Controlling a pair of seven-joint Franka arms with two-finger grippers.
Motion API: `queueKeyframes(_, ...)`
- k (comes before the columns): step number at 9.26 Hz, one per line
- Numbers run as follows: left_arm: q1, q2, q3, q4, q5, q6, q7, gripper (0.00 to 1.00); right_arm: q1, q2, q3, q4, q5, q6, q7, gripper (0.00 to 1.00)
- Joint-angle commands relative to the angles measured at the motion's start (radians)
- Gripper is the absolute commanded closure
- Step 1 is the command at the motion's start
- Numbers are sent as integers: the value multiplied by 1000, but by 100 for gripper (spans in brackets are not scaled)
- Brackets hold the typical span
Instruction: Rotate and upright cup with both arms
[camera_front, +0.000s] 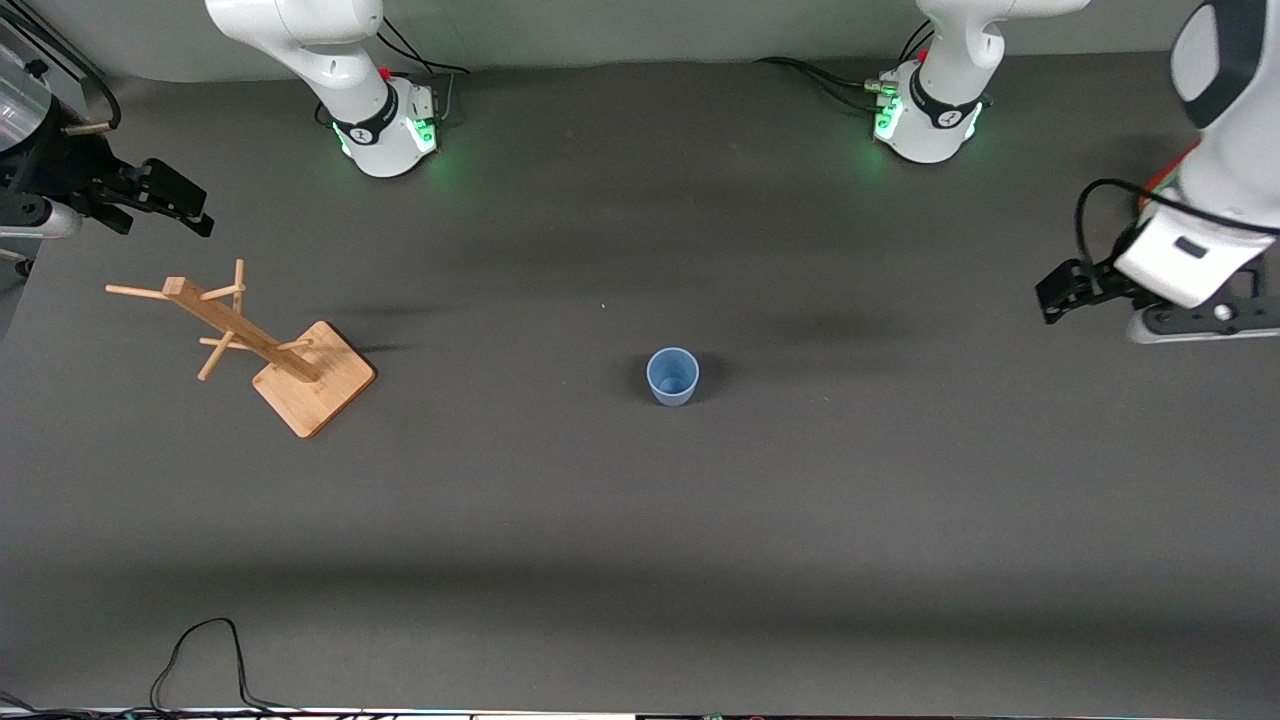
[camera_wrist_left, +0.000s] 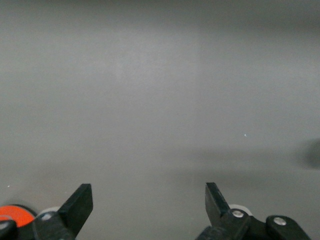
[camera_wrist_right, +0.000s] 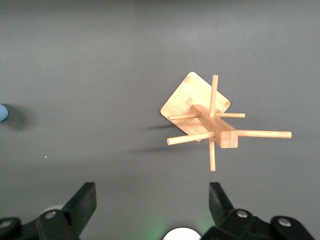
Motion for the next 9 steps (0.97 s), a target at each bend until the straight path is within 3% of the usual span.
queueKeyframes(1,-63,-33,122,-19,-48,-27,84,0,-6,4,-6,24,12,-15,-28,0)
queueKeyframes(6,-69,-19,95,44,-2,-90,70,0,-7,82,-6,76,22,-11,-28,0)
queueKeyframes(8,-1,-14,21,44,-2,-93,65,0,-6,181,-4,133,24,8,-25,0)
queueKeyframes(9,-5,-13,18,42,-1,-99,64,0,-6,228,-4,159,31,39,-25,0)
